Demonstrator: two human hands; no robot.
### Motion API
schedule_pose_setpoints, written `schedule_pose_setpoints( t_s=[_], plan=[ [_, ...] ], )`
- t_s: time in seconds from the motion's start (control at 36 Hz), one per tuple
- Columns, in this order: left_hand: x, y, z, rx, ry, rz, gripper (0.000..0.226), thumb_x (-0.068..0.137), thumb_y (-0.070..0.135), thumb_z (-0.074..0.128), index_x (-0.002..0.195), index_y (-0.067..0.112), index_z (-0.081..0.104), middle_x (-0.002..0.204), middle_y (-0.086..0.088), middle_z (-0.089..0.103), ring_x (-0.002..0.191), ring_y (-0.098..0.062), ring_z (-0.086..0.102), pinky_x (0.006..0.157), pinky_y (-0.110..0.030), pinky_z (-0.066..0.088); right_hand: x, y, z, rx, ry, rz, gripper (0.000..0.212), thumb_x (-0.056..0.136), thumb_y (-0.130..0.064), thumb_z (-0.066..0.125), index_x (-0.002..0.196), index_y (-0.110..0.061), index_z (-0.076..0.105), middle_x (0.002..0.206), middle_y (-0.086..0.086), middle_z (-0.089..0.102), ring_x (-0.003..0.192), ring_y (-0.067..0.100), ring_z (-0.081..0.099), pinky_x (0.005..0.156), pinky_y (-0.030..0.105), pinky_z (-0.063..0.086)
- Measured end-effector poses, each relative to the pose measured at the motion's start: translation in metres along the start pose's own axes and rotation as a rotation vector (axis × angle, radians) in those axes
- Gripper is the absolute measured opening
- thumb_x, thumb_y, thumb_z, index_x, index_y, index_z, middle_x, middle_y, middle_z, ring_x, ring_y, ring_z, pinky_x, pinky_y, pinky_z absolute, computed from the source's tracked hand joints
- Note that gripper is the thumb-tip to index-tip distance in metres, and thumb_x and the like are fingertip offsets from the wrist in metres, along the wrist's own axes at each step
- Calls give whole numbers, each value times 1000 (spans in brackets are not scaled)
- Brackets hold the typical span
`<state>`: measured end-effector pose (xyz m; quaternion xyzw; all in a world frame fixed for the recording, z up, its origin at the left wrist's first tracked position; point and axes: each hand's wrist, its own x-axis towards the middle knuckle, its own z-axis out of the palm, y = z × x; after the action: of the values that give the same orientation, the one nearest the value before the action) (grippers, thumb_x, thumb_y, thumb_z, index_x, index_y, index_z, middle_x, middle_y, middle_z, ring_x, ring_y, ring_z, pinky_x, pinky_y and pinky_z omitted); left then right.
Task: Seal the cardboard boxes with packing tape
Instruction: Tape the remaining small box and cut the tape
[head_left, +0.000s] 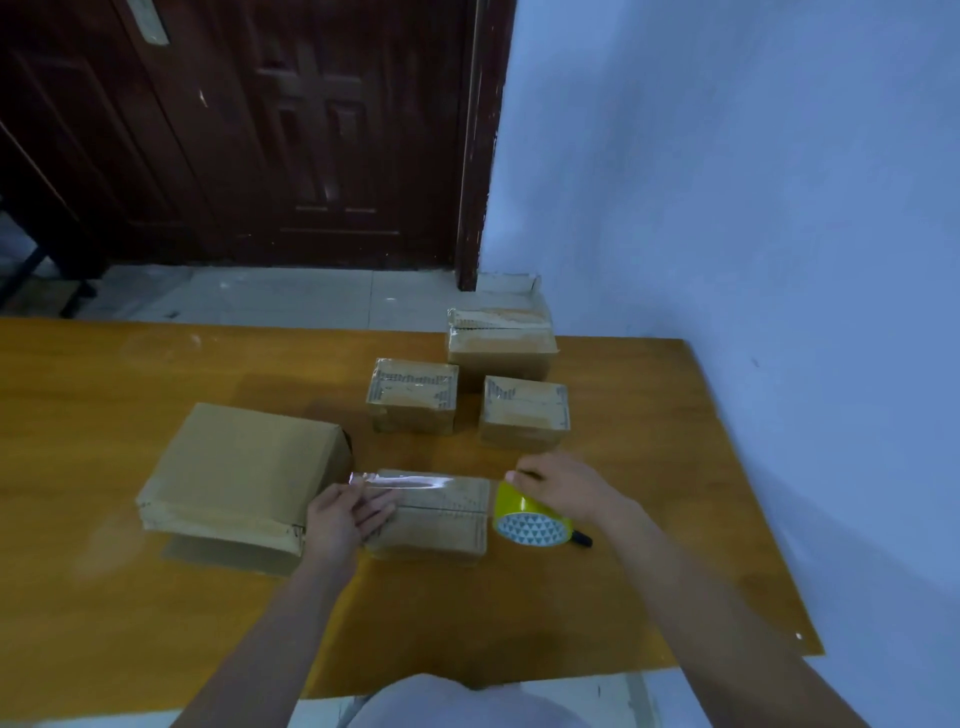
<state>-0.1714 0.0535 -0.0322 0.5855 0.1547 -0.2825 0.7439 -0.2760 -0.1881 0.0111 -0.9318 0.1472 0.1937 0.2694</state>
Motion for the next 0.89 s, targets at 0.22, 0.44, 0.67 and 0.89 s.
schedule_pose_setpoints(
  t_s=[0.22,0.44,0.67,0.89],
  plan=[
    [0,-2,-2,-40,-37,15,22,101,12,43,84,0,49,82,-19,72,77,-28,73,71,-34,60,6,-2,15,-94,33,33,39,97,-49,41,92,-17,63,67,-6,50,58,7,44,51,27,33],
    [3,-6,-4,-109,-29,9,23,102,9,41,82,1,50,82,-19,72,76,-29,73,67,-33,61,13,-8,26,-164,39,58,36,98,-46,41,96,-17,63,75,-4,56,71,15,55,51,24,35],
    [2,-5,-5,-33,4,58,27,98,8,49,71,6,47,82,-20,71,74,-28,72,72,-37,59,19,-15,23,-248,-15,47,38,99,-42,40,114,-15,62,97,4,65,86,19,58,65,29,41],
    [3,-3,-12,559,257,237,35,95,19,59,68,-2,60,64,-16,61,62,-29,56,61,-38,44,26,-14,30,-179,-50,72,37,99,-44,39,116,-19,61,101,4,66,87,19,60,69,31,47]
  ],
)
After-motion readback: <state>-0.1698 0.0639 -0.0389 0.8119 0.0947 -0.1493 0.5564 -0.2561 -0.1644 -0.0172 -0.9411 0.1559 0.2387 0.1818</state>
